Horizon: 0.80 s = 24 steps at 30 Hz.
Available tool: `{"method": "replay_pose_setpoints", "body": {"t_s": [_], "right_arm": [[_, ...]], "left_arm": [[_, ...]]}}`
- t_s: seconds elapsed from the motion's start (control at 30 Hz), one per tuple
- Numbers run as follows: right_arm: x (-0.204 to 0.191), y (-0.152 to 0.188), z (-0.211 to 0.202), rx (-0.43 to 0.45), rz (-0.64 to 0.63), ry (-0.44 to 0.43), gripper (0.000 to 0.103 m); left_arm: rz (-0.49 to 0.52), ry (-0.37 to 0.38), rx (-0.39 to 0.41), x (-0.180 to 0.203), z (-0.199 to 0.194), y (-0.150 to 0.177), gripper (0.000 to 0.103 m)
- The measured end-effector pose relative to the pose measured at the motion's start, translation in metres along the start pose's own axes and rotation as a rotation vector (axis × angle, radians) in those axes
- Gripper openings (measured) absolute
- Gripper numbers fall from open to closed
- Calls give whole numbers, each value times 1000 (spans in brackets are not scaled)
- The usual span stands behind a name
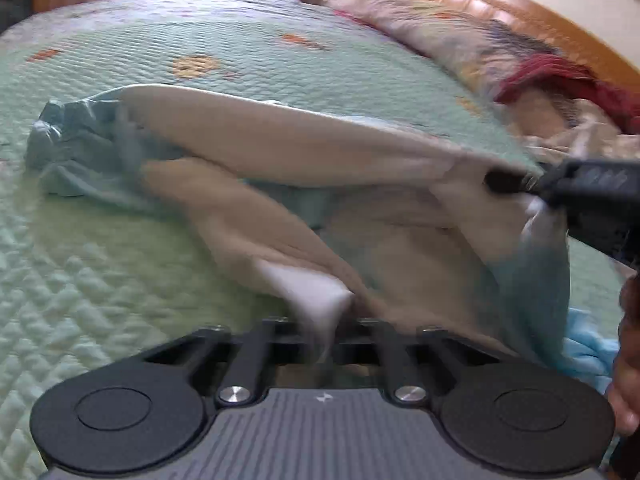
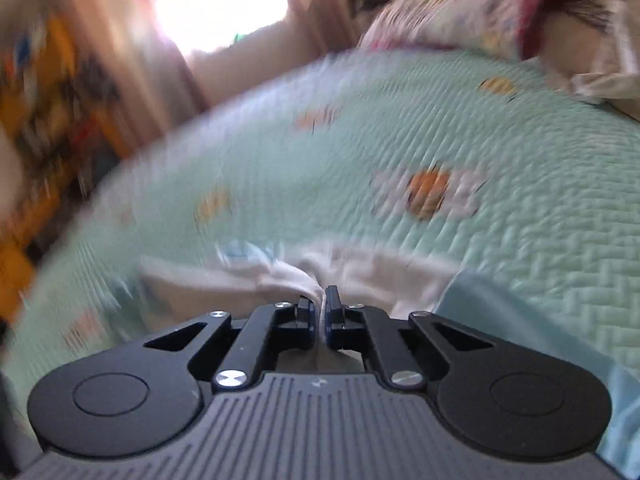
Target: Fold clothes
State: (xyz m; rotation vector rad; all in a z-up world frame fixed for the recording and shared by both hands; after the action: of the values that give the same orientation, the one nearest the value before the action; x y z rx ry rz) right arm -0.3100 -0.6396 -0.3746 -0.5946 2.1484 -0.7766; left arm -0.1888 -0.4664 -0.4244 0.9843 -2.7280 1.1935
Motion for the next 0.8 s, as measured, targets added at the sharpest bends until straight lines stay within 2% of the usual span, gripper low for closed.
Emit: {"method": "replay_pose_setpoints", "body": {"t_s": [0.13,0.27,0.37,0.4,0.43,0.5,0.53,0.57,0.6,0.63,0.67,0.7,0.8], "right_arm": [[17,-17,-52,115,141,-49,5],[6,-31,-92,158,163,-125,5],[-16,-42,-123,211,160,-216,5],[-26,-46,-133,234,156,-248,5],[-34,-46,-144,252,158,-276,5],[-36,-33,-149,227,221,-284,6],[-37,-26,-151,213,254,-287,8],[-33,-14,-142,173,276,-245,18],[-24,4,-131,118,297,-190,24],[-14,22,-119,61,318,-133,32],[-1,41,-108,2,370,-87,33],[12,61,-97,-58,423,-42,34],[37,105,-102,-105,486,36,34]], "left_arm": [[-62,6,108,-22,-43,-5,7],[-135,-93,259,-80,-116,-21,7],[-163,-175,380,-127,-189,-39,7],[-144,-192,388,-140,-212,-43,8],[-137,-215,384,-151,-228,-47,13],[-132,-305,355,-171,-253,-39,35],[-125,-346,319,-180,-258,-31,63],[-128,-396,277,-190,-258,-19,86],[-139,-434,256,-196,-258,-7,88],[-153,-462,233,-203,-256,6,87],[-169,-465,209,-208,-254,21,85],[-191,-456,201,-211,-254,34,84],[-248,-372,211,-207,-253,64,84]]}}
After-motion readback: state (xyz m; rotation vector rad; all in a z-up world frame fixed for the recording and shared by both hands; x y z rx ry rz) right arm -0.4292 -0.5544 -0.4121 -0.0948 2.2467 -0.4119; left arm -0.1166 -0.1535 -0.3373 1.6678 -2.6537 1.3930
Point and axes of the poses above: each gripper's, at about its wrist camera, not at the fingertips, and z roughly the way its jaws point, x to its right, y to its underside, the point moved 4 cm from there along z, roughly the way its jaws point, and after that the axes turned 5 degrees about z, right-handed, at the moved point
